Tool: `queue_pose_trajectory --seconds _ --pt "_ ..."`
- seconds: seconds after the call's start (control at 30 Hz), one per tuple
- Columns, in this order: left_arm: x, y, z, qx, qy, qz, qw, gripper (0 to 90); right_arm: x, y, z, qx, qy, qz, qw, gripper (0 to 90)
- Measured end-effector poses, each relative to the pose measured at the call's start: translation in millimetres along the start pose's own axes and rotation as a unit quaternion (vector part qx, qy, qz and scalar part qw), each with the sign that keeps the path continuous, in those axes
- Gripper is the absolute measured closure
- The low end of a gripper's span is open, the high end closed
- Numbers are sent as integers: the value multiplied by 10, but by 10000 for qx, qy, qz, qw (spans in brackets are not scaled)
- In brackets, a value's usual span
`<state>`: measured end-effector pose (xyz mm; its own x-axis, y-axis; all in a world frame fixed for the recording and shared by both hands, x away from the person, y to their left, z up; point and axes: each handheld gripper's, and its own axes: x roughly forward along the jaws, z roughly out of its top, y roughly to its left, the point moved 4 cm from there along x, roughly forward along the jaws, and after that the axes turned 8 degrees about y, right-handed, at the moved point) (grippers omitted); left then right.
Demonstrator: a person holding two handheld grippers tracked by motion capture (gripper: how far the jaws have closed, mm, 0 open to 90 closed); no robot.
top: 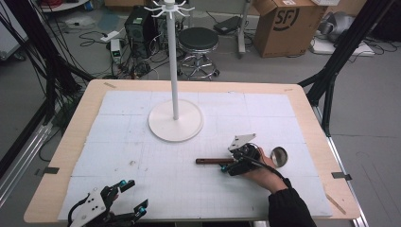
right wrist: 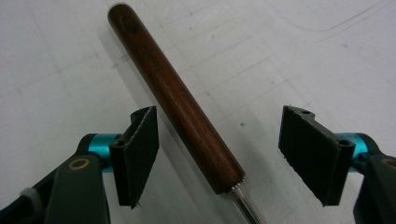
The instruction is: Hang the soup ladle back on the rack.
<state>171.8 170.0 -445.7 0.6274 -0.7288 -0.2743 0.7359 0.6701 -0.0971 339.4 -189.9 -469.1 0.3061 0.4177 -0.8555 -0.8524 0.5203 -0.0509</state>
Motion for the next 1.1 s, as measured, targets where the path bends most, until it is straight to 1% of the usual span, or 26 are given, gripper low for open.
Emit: queue_pose_trajectory --seconds 0.03,0.1,0.17,0.23,0.3,0.33,0.37,0.4,0.43,0.47,0.53,0.57,0.6,0.63,0.67,0.7,0.73,0.8,0.83,0.93,0.97,1.0,1.03,1.1 --pt "3 0 -1 -4 -4 3 10000 253 0 0 0 0 0 0 10000 273" --pt "9 -1 -3 -3 8 -6 10000 253 6 -27 8 -12 20 79 10000 272" --pt "18 -6 -7 -14 24 -11 10000 253 14 -39 21 7 106 292 9995 307" --pt "21 -6 -9 -2 37 -6 10000 253 12 -44 24 19 121 318 9994 308" --pt "22 -6 -9 5 43 -3 10000 253 12 -51 40 -17 239 370 9990 329" --pt "23 -8 -7 7 42 -6 10000 253 12 -51 40 -17 239 370 9990 329" --pt "24 -10 -7 3 42 -9 10000 253 6 -47 48 -8 298 373 9989 353" --pt "23 -11 -6 10 41 -4 10000 253 -9 -33 71 -177 402 442 9981 435" --pt "23 -11 -6 10 41 -4 10000 253 -9 -33 71 -177 402 442 9981 435" --pt "21 -12 -6 14 39 -1 10000 253 -14 -23 80 -188 449 517 9975 469" --pt "20 -15 -6 4 33 -6 10000 253 -14 -29 84 -213 456 528 9973 483" --pt "18 -15 -6 13 39 -7 10000 253 -27 -32 94 -258 541 564 9966 553" --pt "18 -17 -6 14 39 -9 10000 253 -27 -32 94 -258 541 564 9966 553" --pt "17 -19 -5 20 36 -12 10000 253 -35 -24 112 -400 640 560 9956 594" --pt "16 -21 -3 22 26 -13 10000 253 -37 -13 124 -458 719 547 9949 600" --pt "16 -21 -3 22 26 -13 10000 253 -37 -13 124 -458 719 547 9949 600" --pt "17 -24 -3 19 27 -24 10000 253 -38 -11 151 -576 853 570 9930 610" --pt "17 -24 -3 19 26 -22 10000 253 -34 -8 180 -644 1006 628 9908 621" --pt "16 -24 -1 27 22 -22 10000 253 -34 -8 180 -644 1006 628 9908 621" --pt "11 -28 0 26 19 -15 10000 253 -31 -5 214 -810 1167 662 9876 644" --pt "9 -28 -1 32 20 -11 10000 253 -31 -5 223 -854 1226 726 9861 684" --pt "7 -27 -3 29 24 -2 10000 253 -31 -5 223 -854 1226 726 9861 684" --pt "7 -25 -4 24 25 -3 10000 253 -33 -8 223 -890 1224 818 9851 729" --pt "6 -23 -6 21 32 7 10000 253 -35 -11 221 -881 1215 843 9851 729"
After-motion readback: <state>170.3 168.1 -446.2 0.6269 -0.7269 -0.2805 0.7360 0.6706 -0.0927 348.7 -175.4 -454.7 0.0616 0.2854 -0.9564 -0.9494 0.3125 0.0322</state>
